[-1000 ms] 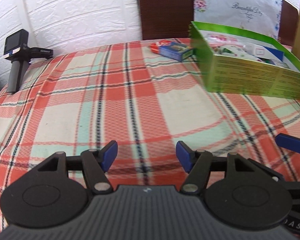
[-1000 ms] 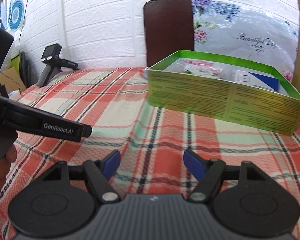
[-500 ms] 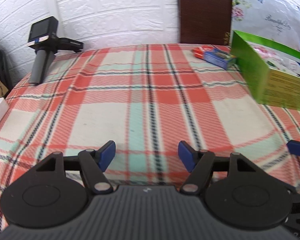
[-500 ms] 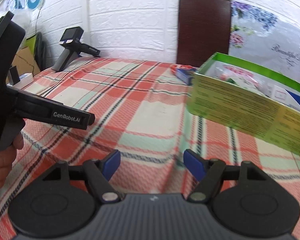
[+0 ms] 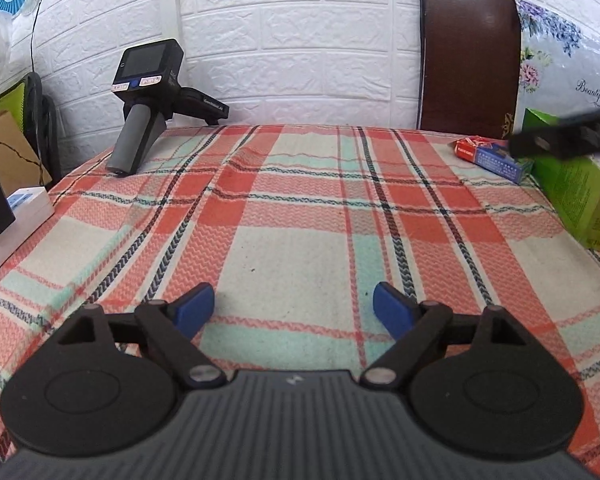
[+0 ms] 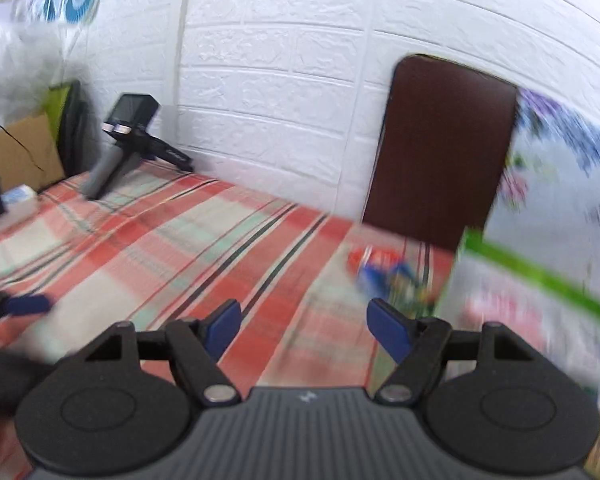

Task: Organize objects
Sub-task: 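Grasp the red-and-blue tiger card box with the right gripper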

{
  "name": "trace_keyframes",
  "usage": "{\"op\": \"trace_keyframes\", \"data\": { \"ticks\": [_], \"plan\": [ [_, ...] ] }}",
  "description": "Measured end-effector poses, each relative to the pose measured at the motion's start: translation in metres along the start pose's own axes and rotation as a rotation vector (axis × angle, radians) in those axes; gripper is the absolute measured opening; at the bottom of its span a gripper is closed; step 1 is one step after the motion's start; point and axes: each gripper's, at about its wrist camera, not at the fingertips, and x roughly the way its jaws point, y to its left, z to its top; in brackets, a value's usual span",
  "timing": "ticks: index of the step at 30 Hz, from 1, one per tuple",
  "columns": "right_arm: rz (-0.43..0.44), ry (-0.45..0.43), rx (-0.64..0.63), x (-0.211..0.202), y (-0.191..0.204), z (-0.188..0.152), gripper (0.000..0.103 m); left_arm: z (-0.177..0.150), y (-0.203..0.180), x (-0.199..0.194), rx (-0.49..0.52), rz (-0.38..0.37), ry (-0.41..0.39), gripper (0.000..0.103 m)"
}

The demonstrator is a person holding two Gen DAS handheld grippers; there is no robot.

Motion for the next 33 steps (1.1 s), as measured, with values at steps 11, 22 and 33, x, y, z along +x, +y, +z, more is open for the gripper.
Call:
{"op": "trace_keyframes", "data": {
  "ticks": [11, 22, 33],
  "plan": [
    [-0.009, 0.397, -0.004, 0.142, -0.052, 0.057, 0.092, 0.001, 0.010, 0.003, -0.077, -0.071, -0.027, 0.088],
    [0.132, 0.527, -0.016, 0.155, -0.045, 0.048, 0.061, 0.003, 0.017, 0.006, -0.138, -0.104, -0.040, 0.089],
    [0.344, 0.423, -0.135, 0.061, 0.025, -0.002, 0.061, 0.003, 0.018, 0.007, -0.135, -0.106, -0.035, 0.091]
  ]
}}
